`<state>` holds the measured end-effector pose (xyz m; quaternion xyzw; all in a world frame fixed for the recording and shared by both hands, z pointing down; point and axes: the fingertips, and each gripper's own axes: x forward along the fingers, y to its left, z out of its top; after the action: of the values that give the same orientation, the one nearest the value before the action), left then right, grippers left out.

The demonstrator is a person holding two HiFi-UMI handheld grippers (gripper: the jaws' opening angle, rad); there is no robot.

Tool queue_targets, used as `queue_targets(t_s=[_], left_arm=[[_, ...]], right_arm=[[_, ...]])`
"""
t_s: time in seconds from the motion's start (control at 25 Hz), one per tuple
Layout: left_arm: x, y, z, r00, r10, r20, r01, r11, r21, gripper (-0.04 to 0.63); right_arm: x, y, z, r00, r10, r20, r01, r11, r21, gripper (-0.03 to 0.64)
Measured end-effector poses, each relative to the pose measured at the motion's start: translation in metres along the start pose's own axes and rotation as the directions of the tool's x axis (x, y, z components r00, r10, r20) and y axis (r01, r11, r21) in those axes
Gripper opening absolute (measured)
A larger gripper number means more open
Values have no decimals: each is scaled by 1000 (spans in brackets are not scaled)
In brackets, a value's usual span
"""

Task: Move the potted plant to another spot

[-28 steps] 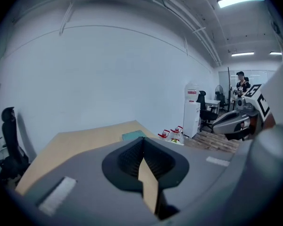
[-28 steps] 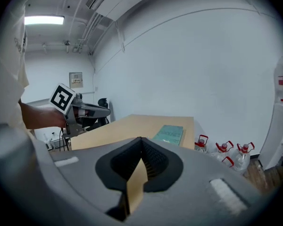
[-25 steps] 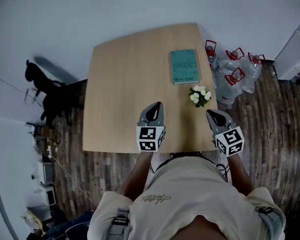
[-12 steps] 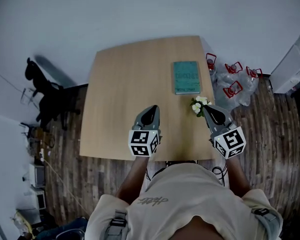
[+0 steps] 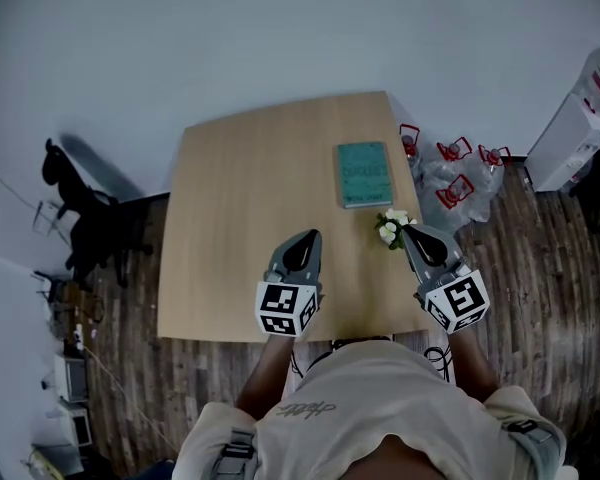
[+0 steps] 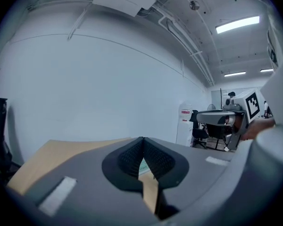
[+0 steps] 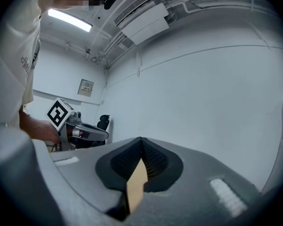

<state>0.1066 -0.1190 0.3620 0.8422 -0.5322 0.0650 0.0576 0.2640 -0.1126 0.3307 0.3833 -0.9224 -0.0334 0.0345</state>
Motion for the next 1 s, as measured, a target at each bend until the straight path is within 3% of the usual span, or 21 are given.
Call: queue_targets(t_s=[0.52,0.72,1.0], left_arm=[[6,-7,-12,999,-46,-21,45,998,-46,15],[-1,-17,4,998,-57,19,57,998,-9,14],[-5,-15,14,999,-47,16,47,999,12,14]], right_arm=[[-8,2,-23,998,0,-57,2,999,34,2],[-13,-2,-29,998,-9,-69,11,999,31,2],[-12,-8,-19,999,1,-35,1,999,55,2]])
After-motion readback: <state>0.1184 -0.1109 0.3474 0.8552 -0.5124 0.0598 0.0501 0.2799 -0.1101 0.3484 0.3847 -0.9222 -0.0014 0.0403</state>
